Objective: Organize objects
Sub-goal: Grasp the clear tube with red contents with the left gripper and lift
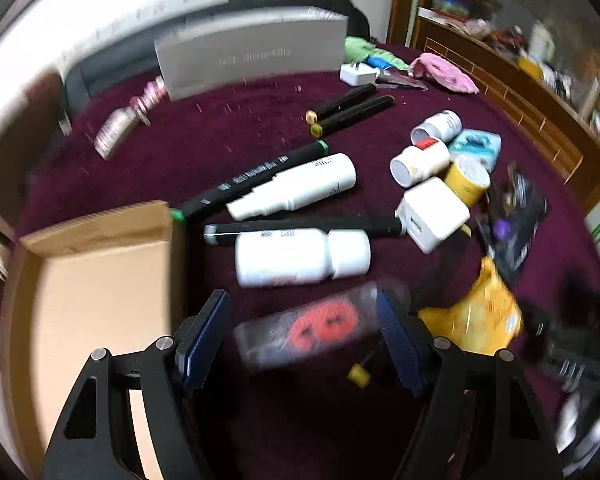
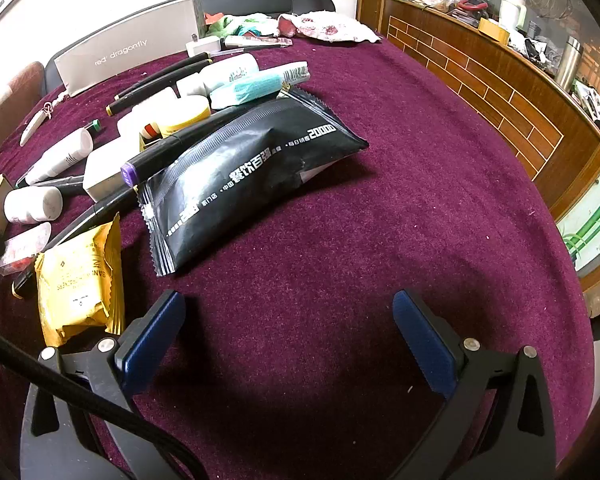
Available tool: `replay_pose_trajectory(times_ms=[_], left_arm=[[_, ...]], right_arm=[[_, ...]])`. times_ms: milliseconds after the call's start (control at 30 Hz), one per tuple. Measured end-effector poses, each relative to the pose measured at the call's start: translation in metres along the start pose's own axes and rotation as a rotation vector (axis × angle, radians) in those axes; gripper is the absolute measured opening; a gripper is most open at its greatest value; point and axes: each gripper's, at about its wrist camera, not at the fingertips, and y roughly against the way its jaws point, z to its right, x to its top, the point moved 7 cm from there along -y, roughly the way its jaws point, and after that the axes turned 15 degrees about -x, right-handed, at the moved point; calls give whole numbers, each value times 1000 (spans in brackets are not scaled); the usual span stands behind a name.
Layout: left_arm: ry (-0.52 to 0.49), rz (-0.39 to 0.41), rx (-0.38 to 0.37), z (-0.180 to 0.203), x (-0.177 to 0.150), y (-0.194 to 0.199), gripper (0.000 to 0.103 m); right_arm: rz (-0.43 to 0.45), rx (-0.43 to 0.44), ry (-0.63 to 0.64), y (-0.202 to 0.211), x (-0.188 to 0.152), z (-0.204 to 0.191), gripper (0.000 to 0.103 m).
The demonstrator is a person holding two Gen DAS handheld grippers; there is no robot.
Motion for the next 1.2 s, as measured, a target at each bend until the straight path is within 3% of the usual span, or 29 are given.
replay_pose_trajectory(times_ms=[67, 100, 167, 267, 400, 533, 667, 900, 967, 1067, 1133, 1200], left_arm=[[62, -53, -99, -1, -3, -14, 68], [24, -64, -104, 6, -5, -16, 68], [36, -131, -244, 26, -20, -19, 68], [-39, -175, -294, 52, -40, -12, 68], [-116, -112, -214, 59, -43, 8, 68], [-87, -37, -138, 41, -33, 19, 63], [-96, -73, -103, 29, -38, 9, 48], [-76, -105, -106, 33, -37, -9, 48], [-110, -121, -60, 40, -37, -17, 48], [-237, -113, 61, 56, -36, -24, 50], [-236, -97, 92, 57, -35, -25, 55], [-188, -60, 121, 51, -33, -25, 69]], right_arm=[[0, 1, 0, 0, 0, 0, 103], [0, 0, 0, 0, 0, 0, 103], [1, 0, 0, 0, 0, 0, 103], [0, 1, 0, 0, 0, 0, 103], [0, 1, 0, 0, 0, 0, 103], [0, 1, 0, 0, 0, 0, 103], [0, 1, 0, 0, 0, 1, 103], [1, 1, 0, 0, 0, 1, 103], [1, 2, 0, 0, -1, 1, 103], [1, 2, 0, 0, -1, 1, 103], [1, 1, 0, 0, 0, 1, 103], [1, 2, 0, 0, 0, 1, 103]])
